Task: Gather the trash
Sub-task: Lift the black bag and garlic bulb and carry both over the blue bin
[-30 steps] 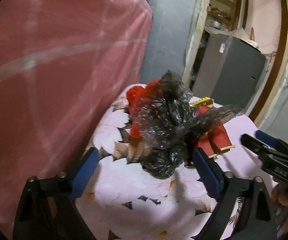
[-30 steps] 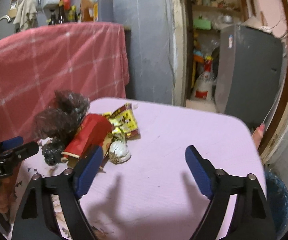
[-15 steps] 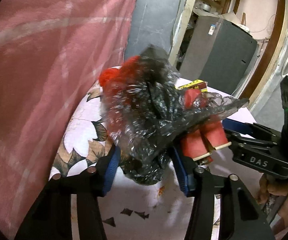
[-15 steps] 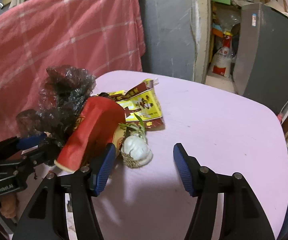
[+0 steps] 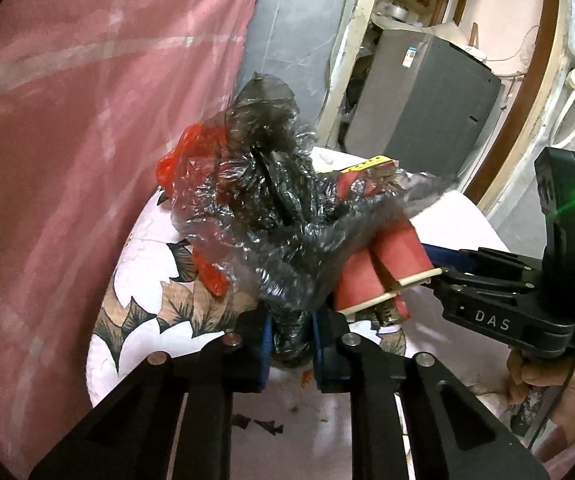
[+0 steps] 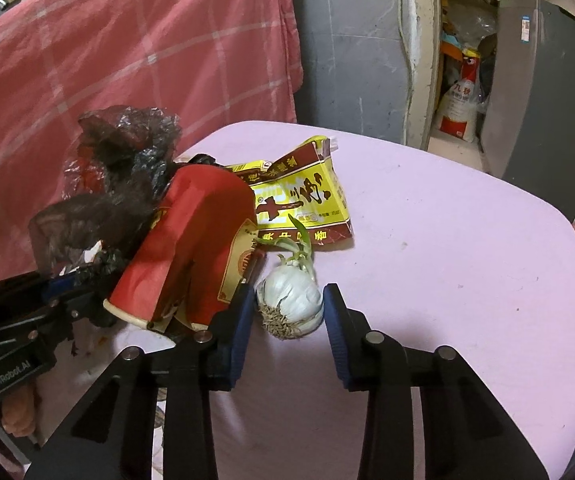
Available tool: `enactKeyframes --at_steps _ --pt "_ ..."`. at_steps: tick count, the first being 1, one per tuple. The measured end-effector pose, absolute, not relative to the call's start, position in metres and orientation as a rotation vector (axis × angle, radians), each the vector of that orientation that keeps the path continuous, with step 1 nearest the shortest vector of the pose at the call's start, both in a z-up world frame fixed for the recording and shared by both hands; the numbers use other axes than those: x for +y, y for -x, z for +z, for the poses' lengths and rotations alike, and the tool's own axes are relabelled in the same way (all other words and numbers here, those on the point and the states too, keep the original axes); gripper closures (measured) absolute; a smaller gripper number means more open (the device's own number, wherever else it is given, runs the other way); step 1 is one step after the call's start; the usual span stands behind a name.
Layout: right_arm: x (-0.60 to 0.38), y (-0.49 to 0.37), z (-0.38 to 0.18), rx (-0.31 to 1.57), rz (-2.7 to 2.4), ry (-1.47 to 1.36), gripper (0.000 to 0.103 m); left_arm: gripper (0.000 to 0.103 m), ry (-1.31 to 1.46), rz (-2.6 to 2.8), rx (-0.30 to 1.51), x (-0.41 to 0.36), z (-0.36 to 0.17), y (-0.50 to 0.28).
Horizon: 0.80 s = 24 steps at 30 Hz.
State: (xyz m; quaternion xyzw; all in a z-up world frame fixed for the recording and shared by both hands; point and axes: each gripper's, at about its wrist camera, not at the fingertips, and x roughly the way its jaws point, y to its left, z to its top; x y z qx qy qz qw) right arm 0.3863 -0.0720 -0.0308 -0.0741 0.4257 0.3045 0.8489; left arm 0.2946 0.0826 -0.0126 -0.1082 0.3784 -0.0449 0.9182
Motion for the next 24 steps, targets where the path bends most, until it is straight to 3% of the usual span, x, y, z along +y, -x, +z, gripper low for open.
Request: enactKeyframes --at_steps 24 --pt "-0.147 -0.312 0.003 0.635 0.558 0.07 0.071 0.095 0.187 -0.08 0.606 0.022 0.009 -0.226"
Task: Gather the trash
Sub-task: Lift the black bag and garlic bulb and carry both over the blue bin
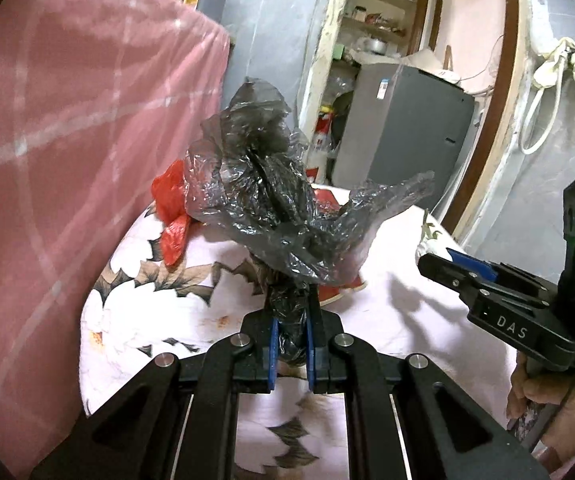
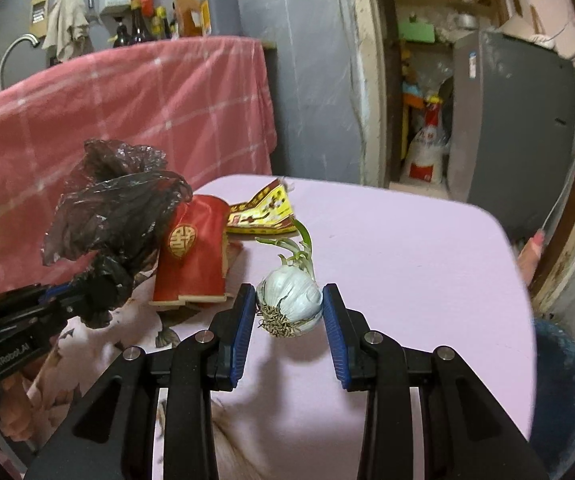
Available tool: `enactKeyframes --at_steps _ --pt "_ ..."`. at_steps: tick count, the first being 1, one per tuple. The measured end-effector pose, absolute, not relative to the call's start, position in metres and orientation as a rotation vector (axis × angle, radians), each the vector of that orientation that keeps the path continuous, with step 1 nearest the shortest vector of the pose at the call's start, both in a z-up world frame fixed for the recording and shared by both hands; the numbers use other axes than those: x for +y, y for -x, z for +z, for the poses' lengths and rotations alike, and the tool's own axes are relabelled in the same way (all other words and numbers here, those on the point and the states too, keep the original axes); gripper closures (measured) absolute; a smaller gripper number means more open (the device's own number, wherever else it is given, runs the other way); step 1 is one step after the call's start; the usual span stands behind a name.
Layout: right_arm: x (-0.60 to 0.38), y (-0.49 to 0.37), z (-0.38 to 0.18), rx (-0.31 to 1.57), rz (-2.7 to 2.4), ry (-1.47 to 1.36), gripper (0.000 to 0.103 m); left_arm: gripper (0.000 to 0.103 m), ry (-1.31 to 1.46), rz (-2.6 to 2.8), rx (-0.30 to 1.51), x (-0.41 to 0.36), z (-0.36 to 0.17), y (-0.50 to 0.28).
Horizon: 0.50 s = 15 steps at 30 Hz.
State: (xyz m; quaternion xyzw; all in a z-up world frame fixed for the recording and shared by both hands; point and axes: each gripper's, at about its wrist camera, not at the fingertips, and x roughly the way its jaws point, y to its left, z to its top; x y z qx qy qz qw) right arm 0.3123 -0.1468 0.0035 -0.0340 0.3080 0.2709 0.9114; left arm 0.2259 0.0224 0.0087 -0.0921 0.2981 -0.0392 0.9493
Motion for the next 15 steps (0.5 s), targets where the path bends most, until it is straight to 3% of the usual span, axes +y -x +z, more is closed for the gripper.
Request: enactKeyframes --at_steps 15 --pt "-0.218 -0.29 0.019 0.511 0.445 0.009 0.071 0.095 0.164 -0.129 0.509 -0.043 0.019 -0.228"
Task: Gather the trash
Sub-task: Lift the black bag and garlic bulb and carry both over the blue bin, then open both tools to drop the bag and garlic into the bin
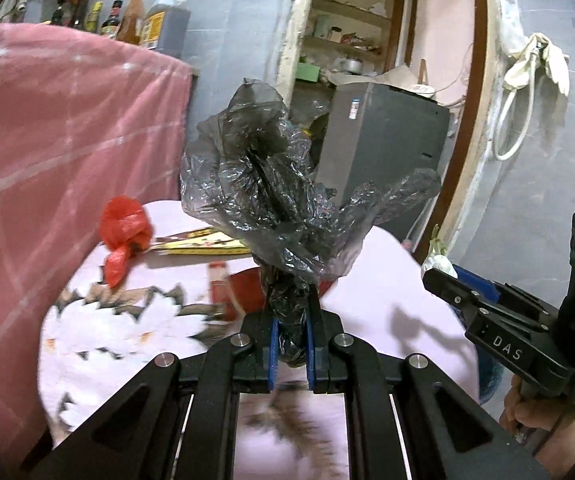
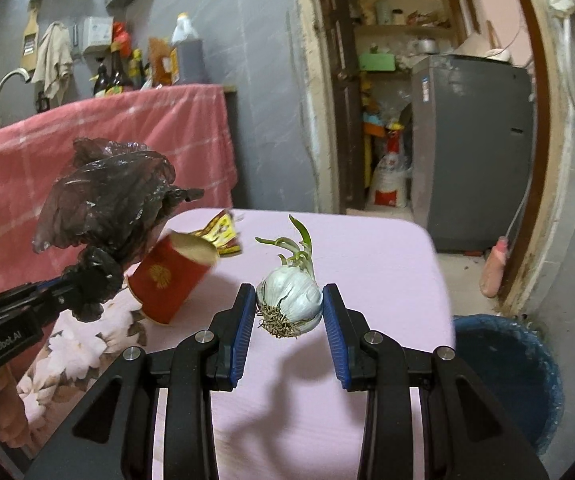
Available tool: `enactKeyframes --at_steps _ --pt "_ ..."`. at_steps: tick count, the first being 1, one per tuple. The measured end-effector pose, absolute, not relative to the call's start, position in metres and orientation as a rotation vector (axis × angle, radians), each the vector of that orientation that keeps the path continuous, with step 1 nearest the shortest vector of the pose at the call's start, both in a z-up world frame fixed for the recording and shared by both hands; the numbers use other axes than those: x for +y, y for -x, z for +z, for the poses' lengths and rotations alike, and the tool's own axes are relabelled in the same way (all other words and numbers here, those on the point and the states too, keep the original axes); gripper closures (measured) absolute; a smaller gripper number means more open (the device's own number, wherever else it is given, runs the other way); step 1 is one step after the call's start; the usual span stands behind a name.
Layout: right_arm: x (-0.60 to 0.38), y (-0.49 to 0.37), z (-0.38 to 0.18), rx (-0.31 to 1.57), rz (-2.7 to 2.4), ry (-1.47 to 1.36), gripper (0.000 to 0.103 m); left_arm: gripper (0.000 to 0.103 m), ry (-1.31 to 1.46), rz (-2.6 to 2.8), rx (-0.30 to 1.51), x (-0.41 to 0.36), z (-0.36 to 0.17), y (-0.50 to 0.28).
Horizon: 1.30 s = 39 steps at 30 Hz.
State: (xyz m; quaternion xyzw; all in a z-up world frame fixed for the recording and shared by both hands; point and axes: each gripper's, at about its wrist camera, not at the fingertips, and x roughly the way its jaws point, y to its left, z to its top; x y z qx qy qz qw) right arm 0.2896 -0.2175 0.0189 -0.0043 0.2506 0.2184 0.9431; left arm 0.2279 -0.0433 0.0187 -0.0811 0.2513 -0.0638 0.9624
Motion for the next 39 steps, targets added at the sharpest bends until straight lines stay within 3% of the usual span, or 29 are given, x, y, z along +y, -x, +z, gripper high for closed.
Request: enactKeyframes --at_steps 15,39 --pt "-0.309 -0.277 0.026 0.432 0.269 -0.036 0.071 0.095 0.134 -0.273 0.515 -0.136 0.019 -0.25" --pt "-0.434 -0.282 -0.038 0.57 0.078 -0.138 0.071 0.095 0.121 -0.42 0.722 -0.268 -0.029 -0.317"
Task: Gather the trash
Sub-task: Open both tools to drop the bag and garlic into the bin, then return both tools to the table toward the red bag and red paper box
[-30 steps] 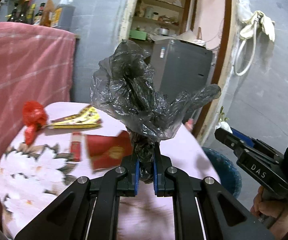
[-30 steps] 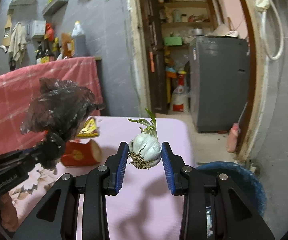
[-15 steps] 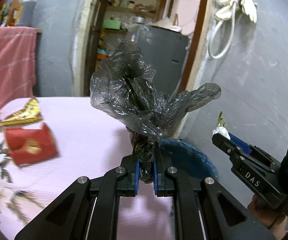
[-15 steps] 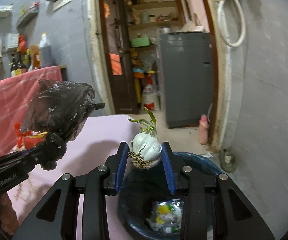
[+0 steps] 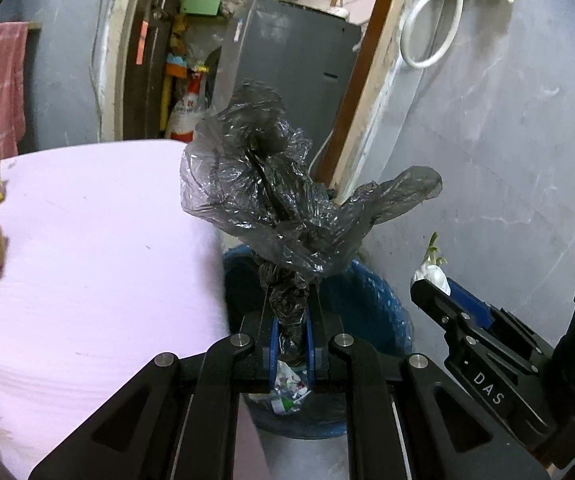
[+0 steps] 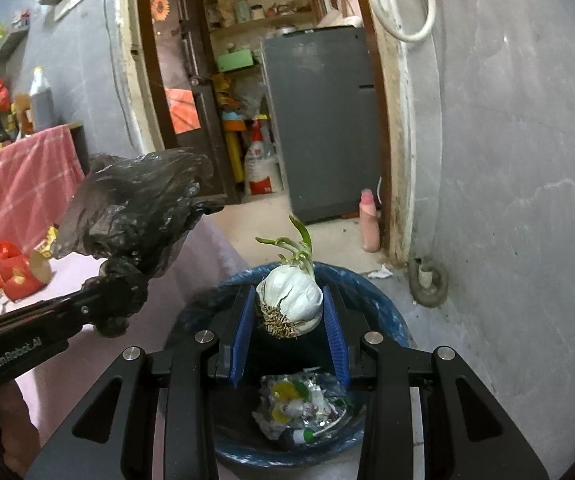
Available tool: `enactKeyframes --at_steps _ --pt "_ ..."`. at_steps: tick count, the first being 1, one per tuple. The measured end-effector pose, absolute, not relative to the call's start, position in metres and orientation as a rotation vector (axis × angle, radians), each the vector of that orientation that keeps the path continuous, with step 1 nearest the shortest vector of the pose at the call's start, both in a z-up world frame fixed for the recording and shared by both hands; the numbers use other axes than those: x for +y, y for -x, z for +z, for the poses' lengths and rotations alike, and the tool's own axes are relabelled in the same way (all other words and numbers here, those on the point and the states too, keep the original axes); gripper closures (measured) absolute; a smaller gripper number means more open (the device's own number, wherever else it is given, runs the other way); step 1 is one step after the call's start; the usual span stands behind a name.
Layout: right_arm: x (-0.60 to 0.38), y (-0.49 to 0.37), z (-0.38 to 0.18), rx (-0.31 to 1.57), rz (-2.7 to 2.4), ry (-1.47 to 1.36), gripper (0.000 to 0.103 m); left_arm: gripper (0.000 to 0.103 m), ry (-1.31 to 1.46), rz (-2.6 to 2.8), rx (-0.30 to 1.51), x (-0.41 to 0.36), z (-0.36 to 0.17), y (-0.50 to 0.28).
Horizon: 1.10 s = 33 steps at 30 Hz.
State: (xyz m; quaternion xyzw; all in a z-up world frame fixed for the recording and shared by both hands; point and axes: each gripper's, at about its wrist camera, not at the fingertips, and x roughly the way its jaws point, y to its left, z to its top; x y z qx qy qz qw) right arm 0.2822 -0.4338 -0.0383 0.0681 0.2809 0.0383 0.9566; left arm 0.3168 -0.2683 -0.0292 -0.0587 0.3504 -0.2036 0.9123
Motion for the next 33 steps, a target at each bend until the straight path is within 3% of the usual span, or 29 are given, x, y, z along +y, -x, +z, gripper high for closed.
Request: enactKeyframes --at_steps 16,20,24,29,33 --pt "-0.444 -0.29 -0.048 0.621 0.068 -0.174 0.069 0.091 0.088 -0.442 0.765 -0.277 -0.046 -0.323" --pt "-0.446 -0.291 -0.047 0.615 0.062 -0.18 0.062 0.079 0.091 -0.45 0.762 -0.276 -0.045 -0.322" --pt "-0.448 -0.29 -0.045 0.604 0.053 -0.187 0.062 0.069 0.109 -0.457 0.754 -0.272 -0.043 -0.321" --pt "-0.451 -0.285 -0.037 0.572 0.035 -0.186 0.06 0.063 0.13 -0.454 0.73 -0.267 -0.034 -0.321" --pt "-0.449 -0.28 -0.024 0.518 0.021 -0.179 0.051 0.051 0.152 -0.428 0.67 -0.258 -0.022 -0.314"
